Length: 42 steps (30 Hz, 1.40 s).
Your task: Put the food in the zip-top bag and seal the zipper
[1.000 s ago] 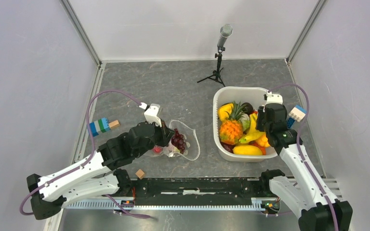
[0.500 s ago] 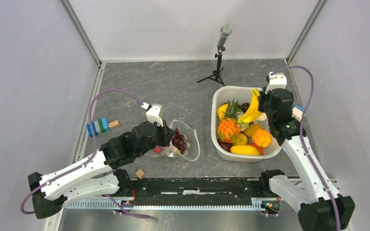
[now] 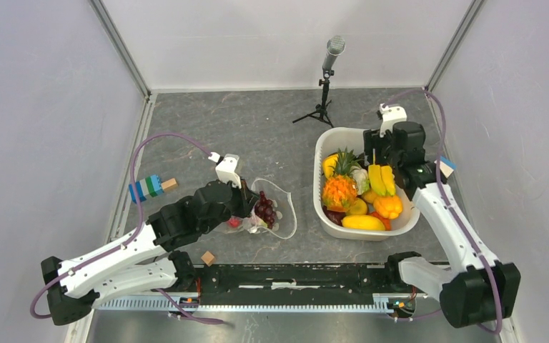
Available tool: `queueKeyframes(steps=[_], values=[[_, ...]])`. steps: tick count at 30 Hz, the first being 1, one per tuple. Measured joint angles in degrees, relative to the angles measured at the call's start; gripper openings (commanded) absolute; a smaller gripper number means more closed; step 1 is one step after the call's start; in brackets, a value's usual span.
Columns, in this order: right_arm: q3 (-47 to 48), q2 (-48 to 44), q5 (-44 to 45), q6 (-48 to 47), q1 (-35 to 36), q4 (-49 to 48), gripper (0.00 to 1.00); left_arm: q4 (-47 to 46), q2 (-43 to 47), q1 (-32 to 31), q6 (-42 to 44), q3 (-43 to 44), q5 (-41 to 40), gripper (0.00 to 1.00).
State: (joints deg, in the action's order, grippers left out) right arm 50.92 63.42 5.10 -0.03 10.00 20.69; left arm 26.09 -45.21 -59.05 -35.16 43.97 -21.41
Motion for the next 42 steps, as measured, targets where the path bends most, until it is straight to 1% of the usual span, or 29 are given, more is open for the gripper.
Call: queueKeyframes(steps=[1, 4, 6, 8, 11, 13, 16, 19, 23, 26, 31, 35, 42], values=[[0.68, -0.94, 0.15, 0.07, 0.0, 0.48, 0.75, -0.02, 0.0, 0.0, 0.0, 0.0, 0.0, 0.03], [2.29, -5.14, 2.01, 1.25, 0.02, 2.25, 0.66, -0.02, -0.04, 0.09, 0.0, -0.02, 0.0, 0.03], [2.49, -8.2, 4.55, 2.29, 0.0, 3.02, 0.62, -0.04, -0.17, 0.09, 0.0, -0.02, 0.0, 0.03], [2.47, -9.88, 7.19, 3.26, 0.0, 4.39, 0.57, -0.04, -0.33, 0.09, 0.0, -0.02, 0.02, 0.03], [1.46, -9.33, 10.16, 4.31, -0.07, 5.22, 0.54, -0.07, -0.57, 0.11, 0.02, -0.02, 0.02, 0.03], [-0.44, -7.78, 10.75, 4.7, -0.2, 5.53, 0.49, -0.07, -0.63, 0.11, 0.02, -0.02, 0.04, 0.03], [-4.15, -4.9, 11.32, 5.38, -0.39, 5.49, 0.45, -0.04, -0.63, 0.17, 0.02, -0.02, 0.07, 0.03], [-6.19, -1.7, 12.33, 6.56, -0.85, 5.38, 0.44, -0.07, -0.57, 0.2, 0.02, -0.11, 0.07, 0.03], [-6.93, 0.42, 13.88, 8.76, -1.07, 2.71, 0.44, 0.0, -0.13, 0.2, 0.02, -0.31, 0.07, 0.03], [-7.21, -0.55, 15.06, 10.29, -1.14, 0.17, 0.38, 0.07, 0.48, 0.2, 0.02, -0.31, 0.0, 0.03], [-7.34, -1.49, 17.35, 10.93, -2.29, -3.85, 0.39, 0.15, 0.85, 0.2, 0.02, -0.31, 0.0, 0.03], [-8.39, 0.9, 18.62, 10.91, -3.58, -5.84, 0.45, 0.15, 0.7, 0.2, 0.02, -0.31, 0.07, 0.03], [-12.44, 3.65, 19.85, 11.17, -4.26, -10.36, 0.46, 0.17, 0.74, 0.22, 0.02, -0.33, 0.07, 0.03]])
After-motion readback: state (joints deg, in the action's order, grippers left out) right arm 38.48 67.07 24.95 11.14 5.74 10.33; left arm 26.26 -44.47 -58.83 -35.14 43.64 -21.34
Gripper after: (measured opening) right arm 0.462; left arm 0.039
